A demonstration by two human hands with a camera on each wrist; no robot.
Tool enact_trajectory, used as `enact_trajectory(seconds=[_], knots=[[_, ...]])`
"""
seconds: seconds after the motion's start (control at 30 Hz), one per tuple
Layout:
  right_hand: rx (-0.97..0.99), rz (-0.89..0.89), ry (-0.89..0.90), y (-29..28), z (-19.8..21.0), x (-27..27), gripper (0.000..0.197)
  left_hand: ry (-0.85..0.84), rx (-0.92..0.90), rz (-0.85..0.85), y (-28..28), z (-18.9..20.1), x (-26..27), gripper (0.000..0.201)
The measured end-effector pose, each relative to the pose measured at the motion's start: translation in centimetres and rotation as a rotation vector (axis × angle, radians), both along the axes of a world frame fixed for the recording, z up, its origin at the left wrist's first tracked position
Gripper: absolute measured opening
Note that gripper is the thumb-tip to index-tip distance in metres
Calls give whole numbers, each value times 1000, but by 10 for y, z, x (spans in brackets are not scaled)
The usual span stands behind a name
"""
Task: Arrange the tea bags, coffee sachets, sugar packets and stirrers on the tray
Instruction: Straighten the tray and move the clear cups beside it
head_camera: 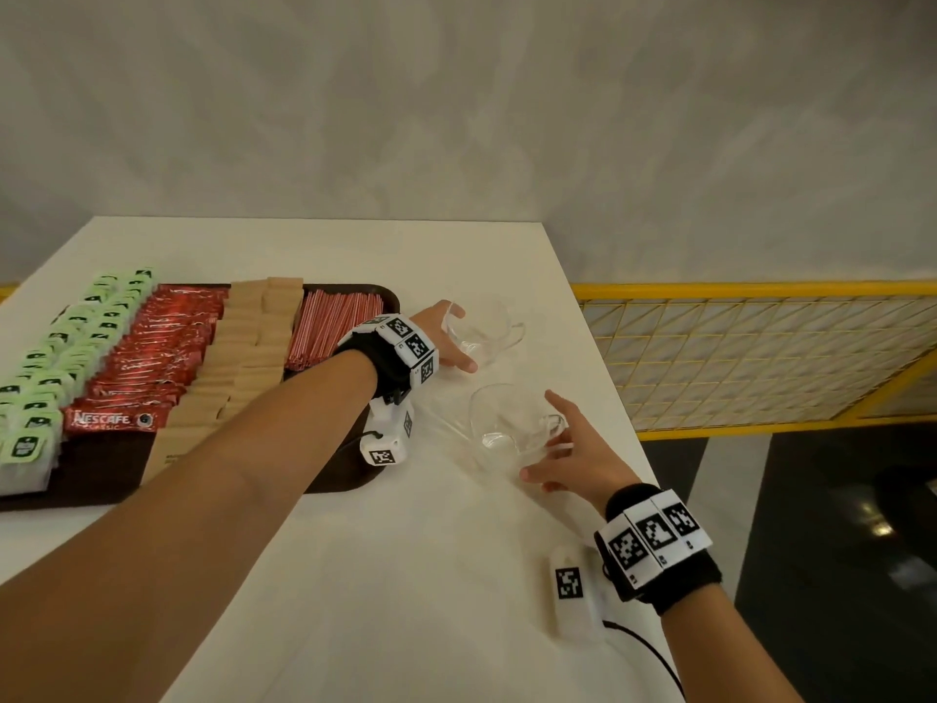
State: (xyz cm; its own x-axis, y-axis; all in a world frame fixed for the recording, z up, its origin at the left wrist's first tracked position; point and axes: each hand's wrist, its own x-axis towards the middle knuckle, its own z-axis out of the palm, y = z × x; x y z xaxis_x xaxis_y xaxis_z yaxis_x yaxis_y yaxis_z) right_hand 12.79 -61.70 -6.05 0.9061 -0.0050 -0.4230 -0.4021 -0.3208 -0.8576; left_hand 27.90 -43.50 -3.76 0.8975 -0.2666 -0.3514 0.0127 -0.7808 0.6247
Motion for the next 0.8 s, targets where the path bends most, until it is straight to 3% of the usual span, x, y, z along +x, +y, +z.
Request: enact_trajectory(seconds=[0.17, 0.3, 0.43, 0.57, 0.8], knots=[[17, 49, -58, -5, -2, 7, 50, 4, 6, -4, -5, -1, 14, 82], [55, -30, -76, -11, -11, 12, 19, 10, 4, -10, -6, -1, 19, 82], [-27, -101, -81, -6, -22, 24, 3, -4, 16, -12, -6, -2, 21, 82], [-21, -175, -65, 2, -26, 40, 26, 4, 29, -5, -6, -5, 23, 81], [-64, -205, -60, -2, -23, 54, 30, -26, 38, -9, -7, -6, 23, 76]])
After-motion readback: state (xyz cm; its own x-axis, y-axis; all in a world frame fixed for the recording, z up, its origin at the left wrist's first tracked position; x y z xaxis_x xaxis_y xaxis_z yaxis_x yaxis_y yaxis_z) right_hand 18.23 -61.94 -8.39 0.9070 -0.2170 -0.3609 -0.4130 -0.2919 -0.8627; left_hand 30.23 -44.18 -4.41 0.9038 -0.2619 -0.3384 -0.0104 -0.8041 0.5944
